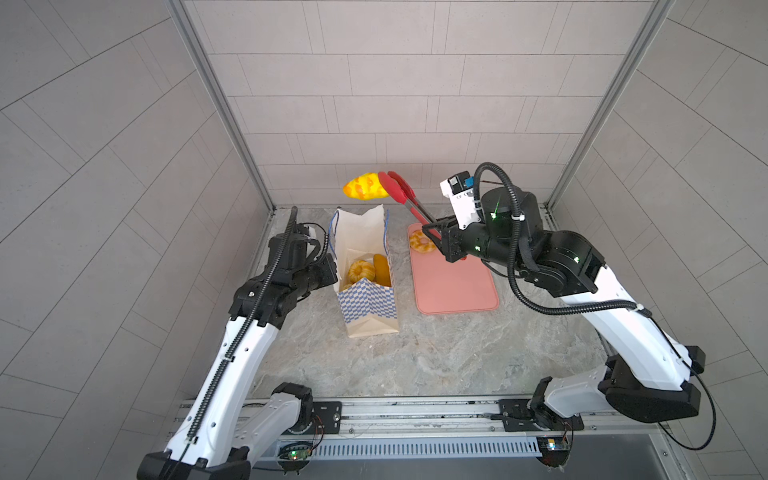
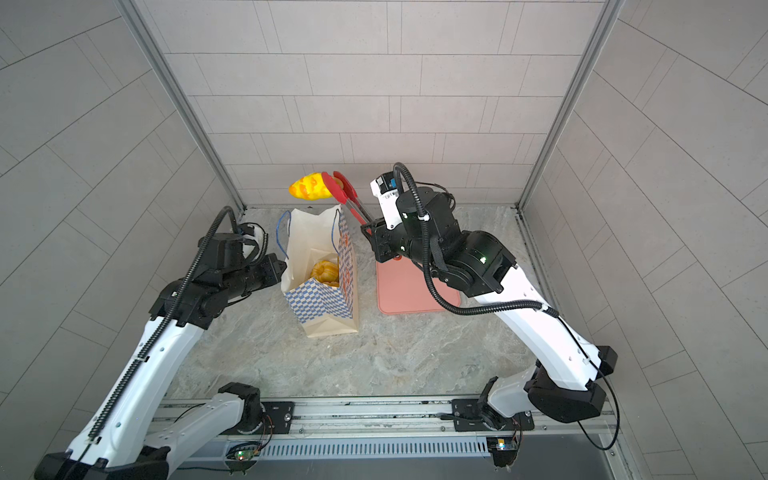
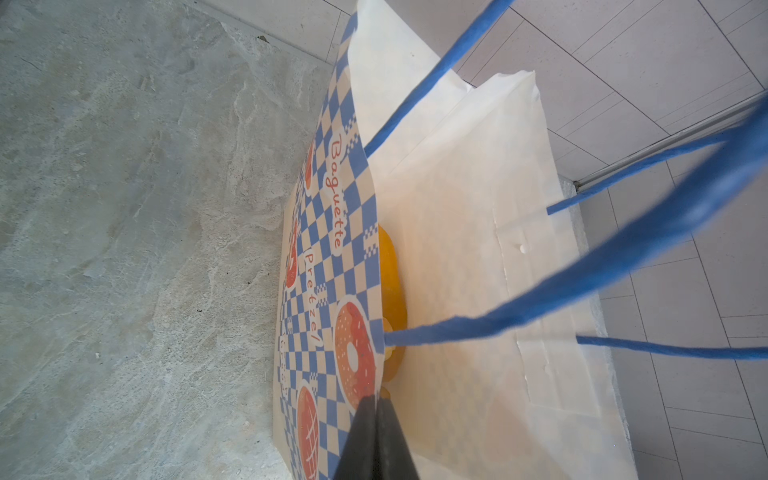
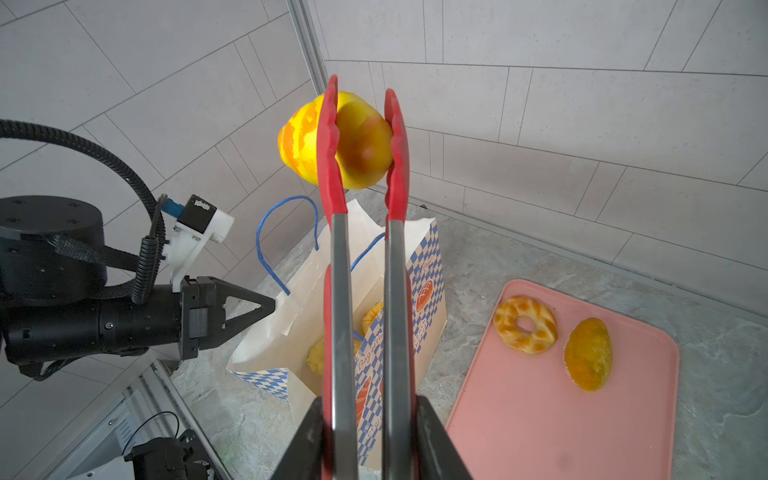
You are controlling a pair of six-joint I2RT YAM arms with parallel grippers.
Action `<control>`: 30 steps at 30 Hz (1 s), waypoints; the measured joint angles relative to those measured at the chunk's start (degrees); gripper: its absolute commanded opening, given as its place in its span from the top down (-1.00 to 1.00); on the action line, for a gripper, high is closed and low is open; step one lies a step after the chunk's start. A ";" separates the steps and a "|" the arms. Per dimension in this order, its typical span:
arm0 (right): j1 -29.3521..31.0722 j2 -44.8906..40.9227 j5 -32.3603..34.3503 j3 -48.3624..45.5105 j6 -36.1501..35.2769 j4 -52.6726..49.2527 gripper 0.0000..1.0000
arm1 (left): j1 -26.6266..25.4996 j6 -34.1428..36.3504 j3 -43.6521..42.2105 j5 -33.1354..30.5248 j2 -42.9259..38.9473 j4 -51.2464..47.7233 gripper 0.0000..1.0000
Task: Place the fake bread into the paper bag
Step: 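Move the right tongs with the roll over the bag opening and lower it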
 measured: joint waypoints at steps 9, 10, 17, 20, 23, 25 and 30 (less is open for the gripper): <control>3.30 1.18 5.68 0.04 -3.06 -2.95 0.38 | 0.00 0.00 0.00 0.02 0.00 0.02 0.85; 3.54 1.36 6.14 0.07 -3.37 -3.13 0.38 | 0.00 0.00 0.00 0.02 0.00 0.02 0.85; 5.88 3.72 9.75 1.51 -6.19 -5.49 0.38 | 0.00 -0.02 0.00 0.04 0.00 0.02 0.85; 7.45 4.94 12.00 3.04 -7.58 -6.54 0.39 | 0.00 -0.02 0.00 0.04 0.00 0.02 0.85; 9.55 6.05 15.15 4.83 -9.38 -7.58 0.39 | 0.00 -0.02 0.00 0.04 0.00 0.02 0.85; 10.93 6.73 17.29 5.99 -10.58 -8.28 0.39 | 0.00 -0.02 0.00 0.04 0.00 0.02 0.85; 13.75 8.85 22.51 9.22 -13.46 -10.54 0.40 | 0.00 -0.02 0.00 0.07 0.00 0.04 0.85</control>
